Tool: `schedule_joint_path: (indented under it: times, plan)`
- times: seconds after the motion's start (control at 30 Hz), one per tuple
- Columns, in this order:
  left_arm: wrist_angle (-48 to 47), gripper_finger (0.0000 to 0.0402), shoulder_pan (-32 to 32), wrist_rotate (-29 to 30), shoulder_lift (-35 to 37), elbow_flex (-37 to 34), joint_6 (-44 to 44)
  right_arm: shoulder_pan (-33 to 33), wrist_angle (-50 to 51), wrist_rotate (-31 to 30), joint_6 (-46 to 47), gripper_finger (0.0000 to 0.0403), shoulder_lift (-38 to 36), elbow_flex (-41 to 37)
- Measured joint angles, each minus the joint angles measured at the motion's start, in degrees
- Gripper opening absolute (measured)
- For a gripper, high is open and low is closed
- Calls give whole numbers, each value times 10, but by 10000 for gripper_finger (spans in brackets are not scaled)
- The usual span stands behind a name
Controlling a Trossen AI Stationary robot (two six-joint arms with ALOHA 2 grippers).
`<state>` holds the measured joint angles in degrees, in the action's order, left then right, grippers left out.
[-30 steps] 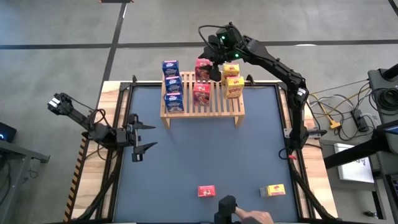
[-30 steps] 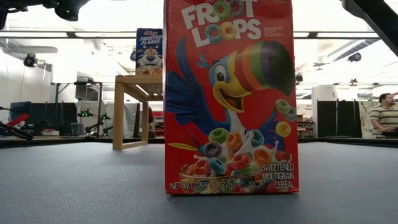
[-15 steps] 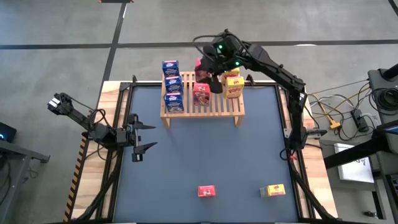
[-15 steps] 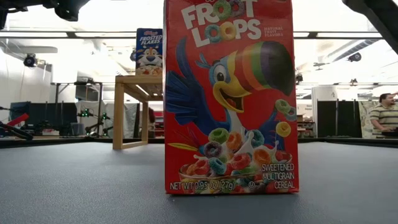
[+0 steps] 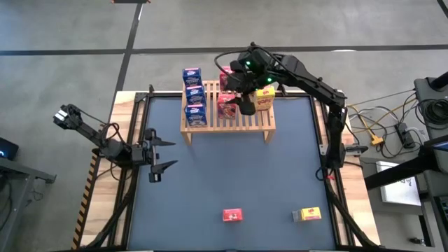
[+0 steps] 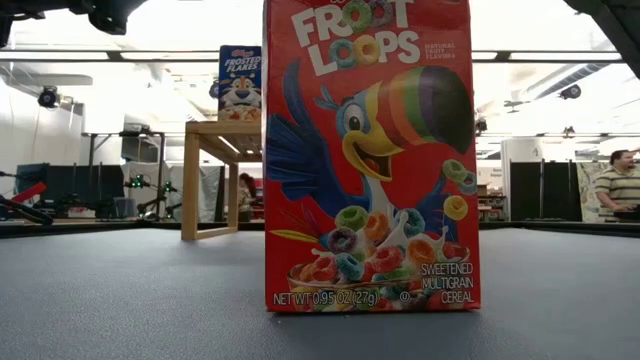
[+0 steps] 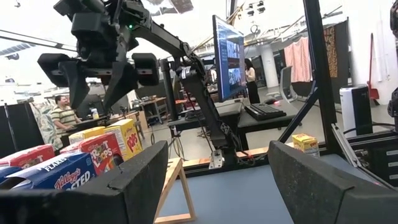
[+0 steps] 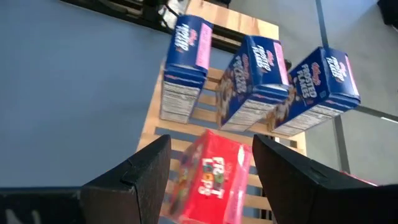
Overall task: Stack cereal on shelf
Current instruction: Adjust the red cereal boxes on the shelf
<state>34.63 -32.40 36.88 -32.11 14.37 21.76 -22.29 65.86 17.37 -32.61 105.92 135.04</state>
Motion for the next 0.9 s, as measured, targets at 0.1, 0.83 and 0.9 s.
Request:
schedule_joint_path:
  times: [0.1,0.83,0.9]
  plan:
    - [0,261,0,0,-1,0,0,9,6,0,7,217,-2,0]
    - [0,261,0,0,0,0,-3,63,106,26,49,217,-18,-41]
    - [0,261,0,0,0,0,-3,70,105,26,51,217,-22,-64]
